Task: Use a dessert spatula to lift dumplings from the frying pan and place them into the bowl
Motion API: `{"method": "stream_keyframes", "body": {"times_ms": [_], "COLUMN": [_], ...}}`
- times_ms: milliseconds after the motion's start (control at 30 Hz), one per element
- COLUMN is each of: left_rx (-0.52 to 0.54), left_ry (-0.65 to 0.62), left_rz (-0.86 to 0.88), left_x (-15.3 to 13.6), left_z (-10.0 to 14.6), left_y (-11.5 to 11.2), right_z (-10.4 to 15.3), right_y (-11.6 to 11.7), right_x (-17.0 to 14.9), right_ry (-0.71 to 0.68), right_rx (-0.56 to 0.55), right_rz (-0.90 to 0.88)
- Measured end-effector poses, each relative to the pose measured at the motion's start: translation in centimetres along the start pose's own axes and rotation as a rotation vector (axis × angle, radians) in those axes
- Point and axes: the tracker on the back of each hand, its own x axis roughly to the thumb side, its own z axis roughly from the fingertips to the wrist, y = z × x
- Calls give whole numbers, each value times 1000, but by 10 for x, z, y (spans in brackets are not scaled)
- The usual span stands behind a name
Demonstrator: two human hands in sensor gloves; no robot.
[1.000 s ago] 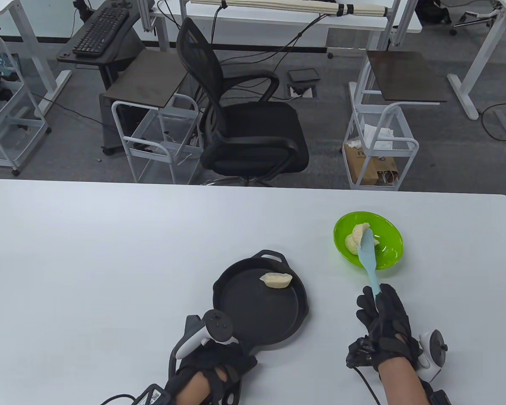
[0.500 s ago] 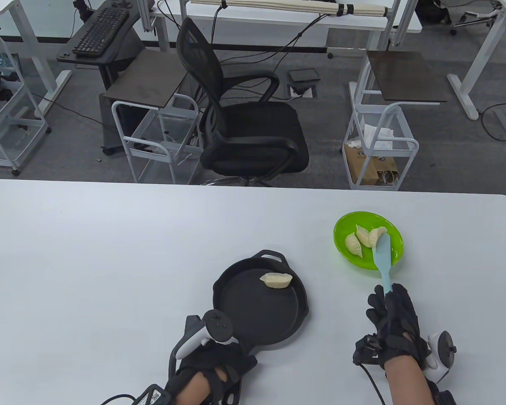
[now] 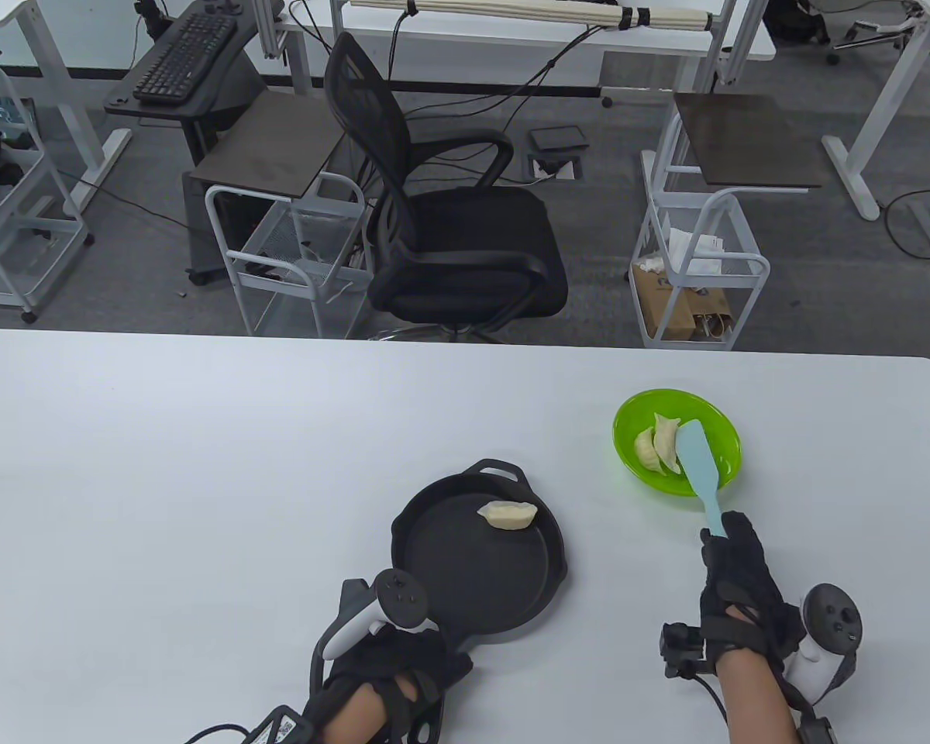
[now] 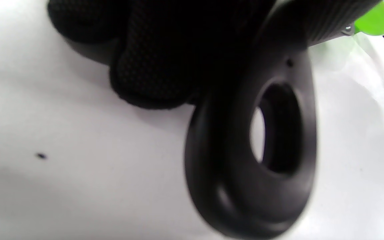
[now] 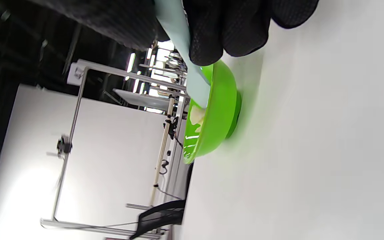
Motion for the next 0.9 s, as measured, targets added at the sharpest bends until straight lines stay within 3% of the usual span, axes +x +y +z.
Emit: {"method": "stream_keyframes", "body": {"times_ms": [267,567,900], "left_rx": [2,2,2], "left_ry": [0,0,0], "left_rz": [2,3,3], "left_x": [0,-1,-1], "left_z": [0,0,0], "left_y": [0,0,0], "right_z": [3,4,13], "right_y": [5,7,16], "right_x": [7,10,19], "right_ry": [-119,-183,-233], "right_rx": [-24,-15,68], "right_rz": [104,64,-3]}}
